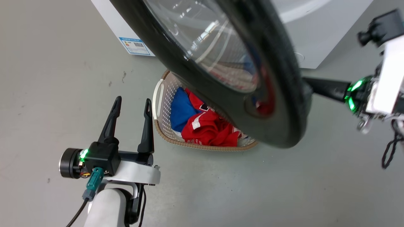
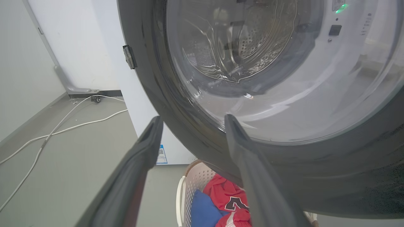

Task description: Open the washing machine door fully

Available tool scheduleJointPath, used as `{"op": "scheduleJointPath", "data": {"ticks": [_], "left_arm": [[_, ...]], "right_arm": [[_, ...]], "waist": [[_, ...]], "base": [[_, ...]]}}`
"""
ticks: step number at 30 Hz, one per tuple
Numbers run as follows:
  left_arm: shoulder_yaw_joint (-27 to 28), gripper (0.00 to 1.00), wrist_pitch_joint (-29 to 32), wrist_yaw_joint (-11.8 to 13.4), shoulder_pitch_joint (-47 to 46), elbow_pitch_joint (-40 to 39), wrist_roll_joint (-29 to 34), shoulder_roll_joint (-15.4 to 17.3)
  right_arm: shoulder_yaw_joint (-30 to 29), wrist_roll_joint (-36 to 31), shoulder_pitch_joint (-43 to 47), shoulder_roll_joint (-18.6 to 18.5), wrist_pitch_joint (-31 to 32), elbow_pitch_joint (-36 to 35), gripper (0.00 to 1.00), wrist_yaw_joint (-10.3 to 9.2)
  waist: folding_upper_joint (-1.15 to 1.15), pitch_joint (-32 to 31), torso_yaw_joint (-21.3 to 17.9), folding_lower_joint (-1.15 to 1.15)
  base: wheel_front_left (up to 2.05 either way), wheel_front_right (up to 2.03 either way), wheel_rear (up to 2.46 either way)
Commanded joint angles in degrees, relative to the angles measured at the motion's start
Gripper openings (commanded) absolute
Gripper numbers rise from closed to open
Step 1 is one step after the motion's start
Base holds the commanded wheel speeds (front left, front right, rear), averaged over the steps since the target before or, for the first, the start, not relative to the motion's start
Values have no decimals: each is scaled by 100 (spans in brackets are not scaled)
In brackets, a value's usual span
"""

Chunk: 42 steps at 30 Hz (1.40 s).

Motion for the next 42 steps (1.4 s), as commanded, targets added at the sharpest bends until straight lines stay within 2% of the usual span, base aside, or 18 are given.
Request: {"op": "scheduleJointPath", "data": {"ticks": [1, 11, 32, 42], "left_arm": [[17, 100, -14, -1, 66, 6, 30, -8], [47, 100, -14, 4, 277, 35, 78, -8], [37, 100, -14, 28, 631, 51, 142, -8], [93, 100, -14, 42, 854, 81, 194, -8]], "right_arm": [[39, 57, 164, 53, 23, -76, 0, 2], [299, 217, 1030, 470, -131, -552, 0, 2], [859, 67, 1884, 1399, -161, -438, 0, 9], [449, -73, 2393, 1560, -771, -469, 0, 8]], "waist": [[0, -53, -7, 0], [0, -413, -37, 0], [0, -960, 69, 0], [0, -1287, 75, 0]], "base": [[0, 0, 0], [0, 0, 0], [0, 0, 0], [0, 0, 0]]}}
